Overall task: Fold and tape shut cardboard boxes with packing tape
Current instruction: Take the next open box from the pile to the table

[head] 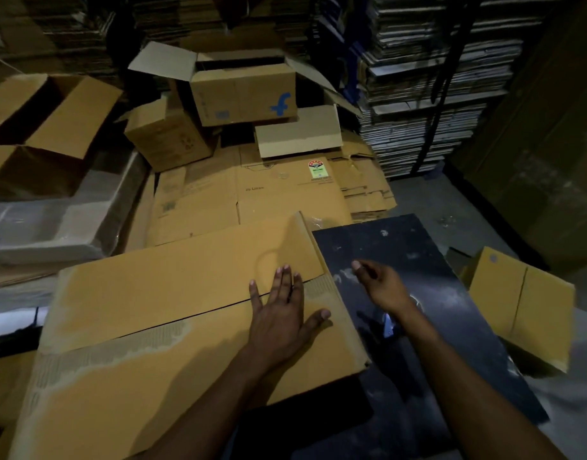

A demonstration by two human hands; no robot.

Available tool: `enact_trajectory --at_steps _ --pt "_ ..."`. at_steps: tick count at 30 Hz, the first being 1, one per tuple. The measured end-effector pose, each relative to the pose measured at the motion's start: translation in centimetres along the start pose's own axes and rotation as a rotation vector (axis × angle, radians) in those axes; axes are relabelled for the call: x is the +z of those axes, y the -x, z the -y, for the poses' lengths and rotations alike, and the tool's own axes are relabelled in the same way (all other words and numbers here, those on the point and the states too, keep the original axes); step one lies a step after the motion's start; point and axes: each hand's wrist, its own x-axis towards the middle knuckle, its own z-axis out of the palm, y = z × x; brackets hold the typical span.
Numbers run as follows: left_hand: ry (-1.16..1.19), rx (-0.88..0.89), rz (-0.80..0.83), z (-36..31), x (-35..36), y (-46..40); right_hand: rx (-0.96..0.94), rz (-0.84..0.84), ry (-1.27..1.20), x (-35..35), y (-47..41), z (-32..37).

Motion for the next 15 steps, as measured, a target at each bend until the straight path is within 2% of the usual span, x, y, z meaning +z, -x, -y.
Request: enact_trajectory --at_steps 2,6,8,11,15 --pt "-0.011 -0.019 -0.003 -0.9 0.3 -0.6 -0.023 0.055 0.213 -2.4 -1.1 -3.2" --pt "-0.004 -0.058 -0.005 -1.4 0.6 -0.9 -0.152 0.403 0.790 -4.5 -4.8 -9.5" --pt "0.001 -0.072 -0.005 -1.6 0.8 -0.9 -0.169 0.496 0.999 -4.2 -7.4 -13.3" --pt "-0.020 -0.109 0.001 -2.0 1.0 -0.9 -0.193 0.524 1.074 -3.1 -11.4 -18.3" --pt "-0.034 -0.136 -0.021 -2.8 1.0 -0.9 -0.225 0.532 0.986 -3.2 -13.5 -20.6"
